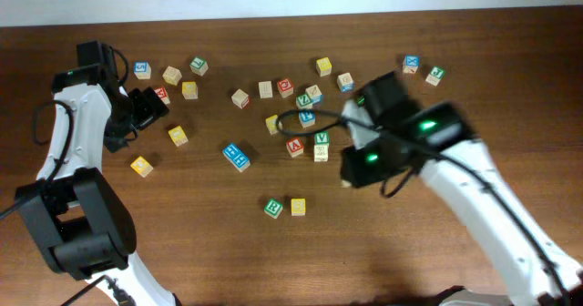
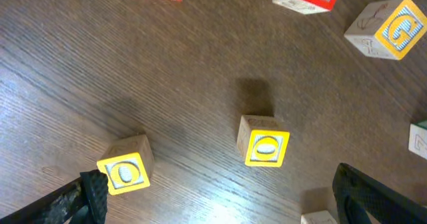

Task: Spell out RSS
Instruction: 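Carry the S block to just right of the first S block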

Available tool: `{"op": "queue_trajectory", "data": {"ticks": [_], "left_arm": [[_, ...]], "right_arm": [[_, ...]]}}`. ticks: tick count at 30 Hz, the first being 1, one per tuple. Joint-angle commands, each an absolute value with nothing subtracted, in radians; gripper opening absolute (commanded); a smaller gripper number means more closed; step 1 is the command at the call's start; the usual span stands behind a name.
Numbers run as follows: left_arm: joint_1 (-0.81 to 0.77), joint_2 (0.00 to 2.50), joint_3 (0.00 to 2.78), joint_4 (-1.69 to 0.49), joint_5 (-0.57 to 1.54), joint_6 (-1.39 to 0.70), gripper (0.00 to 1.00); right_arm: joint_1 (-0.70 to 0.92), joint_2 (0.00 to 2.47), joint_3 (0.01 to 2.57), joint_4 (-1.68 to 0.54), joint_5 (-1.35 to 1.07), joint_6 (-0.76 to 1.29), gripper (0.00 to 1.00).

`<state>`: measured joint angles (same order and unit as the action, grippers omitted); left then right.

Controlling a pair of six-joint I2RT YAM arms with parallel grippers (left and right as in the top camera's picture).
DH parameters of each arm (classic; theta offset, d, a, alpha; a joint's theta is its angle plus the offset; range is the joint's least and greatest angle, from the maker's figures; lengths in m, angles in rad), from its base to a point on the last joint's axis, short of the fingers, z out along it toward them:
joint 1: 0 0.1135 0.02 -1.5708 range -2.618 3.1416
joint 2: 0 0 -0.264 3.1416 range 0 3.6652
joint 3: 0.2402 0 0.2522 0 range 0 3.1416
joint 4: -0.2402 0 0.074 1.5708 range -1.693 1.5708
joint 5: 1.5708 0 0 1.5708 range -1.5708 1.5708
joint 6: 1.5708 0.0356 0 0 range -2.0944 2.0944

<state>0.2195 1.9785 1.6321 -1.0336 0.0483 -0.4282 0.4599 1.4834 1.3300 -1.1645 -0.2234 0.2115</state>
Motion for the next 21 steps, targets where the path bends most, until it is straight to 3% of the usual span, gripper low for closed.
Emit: {"op": "queue_trajectory", "data": {"ticks": [1, 7, 12, 21], "left_arm": [[0.225, 1.958, 1.631, -1.034, 0.048, -0.437, 0.99], [0.225, 1.958, 1.631, -1.034, 0.048, -0.437, 0.98], [0.225, 1.958, 1.631, -1.034, 0.048, -0.437, 0.99], [0.225, 1.958, 1.631, -1.034, 0.048, -0.437, 0.99]], "right_arm": [[0.505, 1.51, 1.156, -0.999, -0.118, 0.465, 0.26], [0.575, 1.694, 1.045, -0.744, -0.121, 0.537, 0.26], [0.641, 1.844, 1.045, -0.717, -0.093, 0.585, 0.27], [0.641, 1.844, 1.079, -0.747, -0.101, 0.553, 0.33]]}}
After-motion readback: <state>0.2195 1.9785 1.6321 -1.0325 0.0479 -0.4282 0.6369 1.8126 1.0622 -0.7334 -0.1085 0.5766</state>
